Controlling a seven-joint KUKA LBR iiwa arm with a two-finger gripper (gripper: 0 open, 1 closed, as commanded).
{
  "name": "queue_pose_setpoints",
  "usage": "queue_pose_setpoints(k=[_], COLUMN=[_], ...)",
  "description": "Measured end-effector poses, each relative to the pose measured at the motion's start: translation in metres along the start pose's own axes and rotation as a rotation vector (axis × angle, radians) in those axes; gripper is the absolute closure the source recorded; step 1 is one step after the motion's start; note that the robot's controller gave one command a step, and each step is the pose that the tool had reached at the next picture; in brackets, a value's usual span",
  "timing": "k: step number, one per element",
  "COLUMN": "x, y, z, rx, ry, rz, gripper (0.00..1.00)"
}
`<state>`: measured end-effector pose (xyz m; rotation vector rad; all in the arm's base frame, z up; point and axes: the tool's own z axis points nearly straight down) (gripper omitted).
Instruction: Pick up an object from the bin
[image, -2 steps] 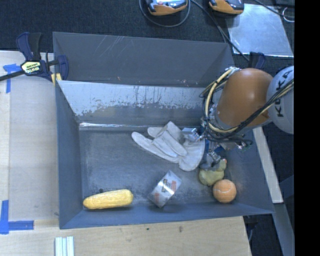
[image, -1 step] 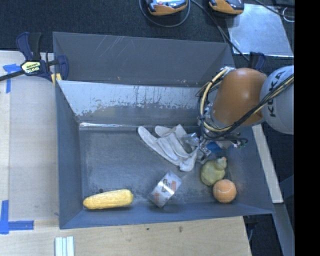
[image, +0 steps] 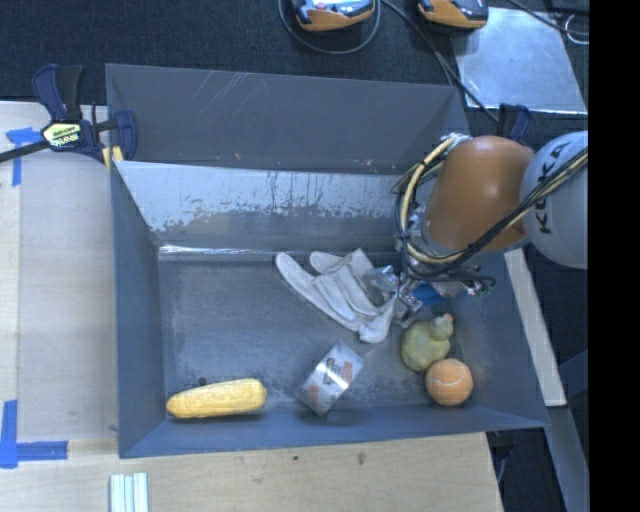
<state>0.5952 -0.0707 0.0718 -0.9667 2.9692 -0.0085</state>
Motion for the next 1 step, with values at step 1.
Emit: queue_pose_setpoints(k=[1], x=[-0.0098], y=[0.0066], z=[-0.1718], rx=[0.007], ry=[-0.008], rz=[-0.023], gripper=[1.00])
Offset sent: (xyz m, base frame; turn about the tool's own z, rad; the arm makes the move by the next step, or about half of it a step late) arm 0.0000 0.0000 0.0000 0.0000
